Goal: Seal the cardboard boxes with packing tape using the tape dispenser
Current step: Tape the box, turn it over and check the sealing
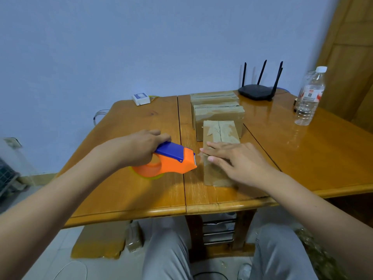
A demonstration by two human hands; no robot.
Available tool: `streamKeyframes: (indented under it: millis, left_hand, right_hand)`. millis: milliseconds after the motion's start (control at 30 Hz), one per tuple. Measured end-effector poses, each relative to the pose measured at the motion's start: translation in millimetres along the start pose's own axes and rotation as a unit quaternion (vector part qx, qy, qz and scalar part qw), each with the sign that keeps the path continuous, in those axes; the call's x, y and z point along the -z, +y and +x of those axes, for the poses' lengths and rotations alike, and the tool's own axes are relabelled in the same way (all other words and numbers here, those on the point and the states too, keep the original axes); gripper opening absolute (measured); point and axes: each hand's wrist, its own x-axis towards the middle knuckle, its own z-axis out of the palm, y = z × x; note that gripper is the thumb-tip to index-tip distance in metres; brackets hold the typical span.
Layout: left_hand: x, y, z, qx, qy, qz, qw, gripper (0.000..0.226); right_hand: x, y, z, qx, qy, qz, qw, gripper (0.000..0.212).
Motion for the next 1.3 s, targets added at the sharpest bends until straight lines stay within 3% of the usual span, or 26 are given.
streamKeyframes:
  millis: [367, 500, 567, 767, 867, 933, 1033, 1167, 1300]
  left_hand:
    - [37.6, 35.5, 29.3, -0.001, -0.091, 0.152, 0.984, 0.049]
    - [34.7, 41.8, 29.9, 0.005, -0.132, 0.239, 0.962, 0.043]
    - [33.5, 22.6, 26.5, 0.034, -0.152, 0.206, 0.966, 0.042]
    - [39.5, -56.3, 3.0, 0.196, -0.07, -0.02, 0.978, 0.043]
    - [3.6, -71.4, -2.4, 0.207, -0.05, -0.294, 0.932, 0.03]
    - [-16.7, -71.3, 1.4, 0.21, -0.056, -0.387, 0.896, 0.016]
    - [-39.0, -64.8, 17.5, 0.236, -0.047, -0.401, 0.884, 0.021]
    - [-48.2, -50.7, 33.1, 0.239, -0.063, -0.226, 0.942, 0.031]
    - [-58.0, -44.5, 41.3, 0.263, -0.034, -0.213, 0.94, 0.035]
  right_hand:
    - [3.3, -3.3, -0.5, 0.0, 0.003, 0.011, 1.0, 0.04]
    - [4.5, -4.3, -1.6, -0.006, 0.0, 0.006, 1.0, 0.042]
    - [4.2, -3.2, -3.0, -0.007, 0.003, 0.009, 1.0, 0.048]
    - [5.7, -7.0, -1.6, -0.029, 0.026, 0.033, 0.999, 0.051]
    - [3.9, -5.0, -0.9, -0.064, 0.019, 0.022, 0.998, 0.05]
    - [1.3, -5.2, 1.1, -0.074, 0.019, 0.02, 0.997, 0.049]
    - [1.6, -6.5, 2.1, -0.077, 0.019, 0.019, 0.997, 0.047]
    - [0.8, -4.0, 2.5, -0.09, 0.02, 0.03, 0.995, 0.047]
    - [-3.0, -0.4, 3.2, -0.096, 0.033, 0.036, 0.994, 0.045]
